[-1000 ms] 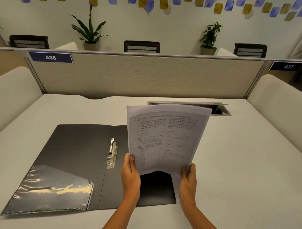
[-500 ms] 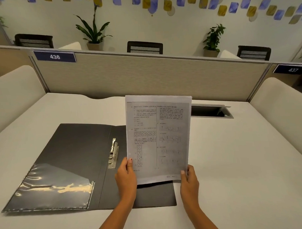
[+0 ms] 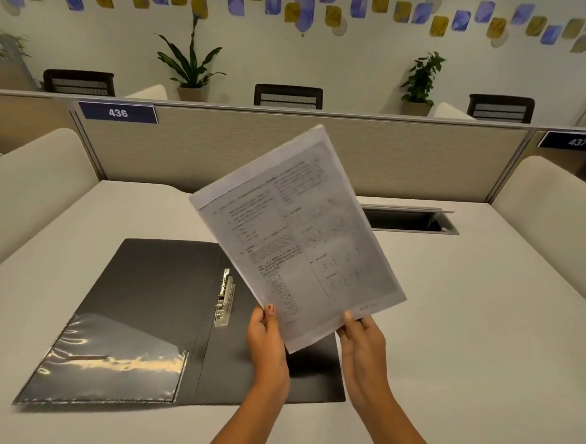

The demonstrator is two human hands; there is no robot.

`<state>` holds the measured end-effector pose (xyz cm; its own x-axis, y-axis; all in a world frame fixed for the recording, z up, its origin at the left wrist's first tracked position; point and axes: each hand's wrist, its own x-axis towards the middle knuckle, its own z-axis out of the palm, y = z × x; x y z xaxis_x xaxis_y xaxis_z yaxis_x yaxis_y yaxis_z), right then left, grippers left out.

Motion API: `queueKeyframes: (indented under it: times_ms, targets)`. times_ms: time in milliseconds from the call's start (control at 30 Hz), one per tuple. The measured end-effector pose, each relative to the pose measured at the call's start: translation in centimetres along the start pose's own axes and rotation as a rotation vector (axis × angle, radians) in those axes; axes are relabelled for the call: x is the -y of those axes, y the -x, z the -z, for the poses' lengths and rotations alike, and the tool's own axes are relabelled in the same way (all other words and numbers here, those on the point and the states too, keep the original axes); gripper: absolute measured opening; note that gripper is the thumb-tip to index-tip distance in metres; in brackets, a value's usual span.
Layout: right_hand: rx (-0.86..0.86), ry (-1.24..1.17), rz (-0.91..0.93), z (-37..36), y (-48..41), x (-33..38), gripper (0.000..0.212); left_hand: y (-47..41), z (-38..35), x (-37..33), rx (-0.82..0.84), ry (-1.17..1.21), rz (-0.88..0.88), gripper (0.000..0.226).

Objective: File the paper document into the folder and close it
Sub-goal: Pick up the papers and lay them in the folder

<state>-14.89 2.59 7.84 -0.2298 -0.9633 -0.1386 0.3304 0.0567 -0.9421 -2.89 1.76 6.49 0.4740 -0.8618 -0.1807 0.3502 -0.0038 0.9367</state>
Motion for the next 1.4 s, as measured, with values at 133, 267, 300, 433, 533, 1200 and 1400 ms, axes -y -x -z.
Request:
queueKeyframes:
  times_ms: [133,267,300,433,533,1200,1400]
  targets:
    - [-0.102,0.172,0.16,0.6,-1.4,1.4,0.015,-2.0,1.0,-2.0,0.107,0.251,0.007,0.019]
    - [-0.139,0.306,0.254,2.5,-3.0,3.1,0.021,-6.5,4.2,-6.3,0.066,0.346,-0.043,0.034]
    - [-0.144,0.328,0.276,2.9,-3.3,3.5,0.021,-7.2,5.2,-7.3,0.079,0.273,-0.088,0.039]
    - [-0.16,0.349,0.348,3.3,-3.9,4.7,0.019,-8.5,7.8,-9.3,0.185,-0.347,-0.316,0.037]
    - [-0.17,0.302,0.363,2.8,-4.2,5.0,0.019,-7.9,7.2,-8.8,0.219,-0.505,-0.396,0.018]
    - [-0.189,0.361,0.095,4.8,-3.7,-1.4,0.015,-5.3,6.1,-0.5,-0.019,-0.411,-0.213,0.025]
    - [-0.197,0.47,0.108,5.4,-3.8,-2.0,0.01,-6.2,6.3,-2.8,-0.154,-0.543,-0.301,0.015]
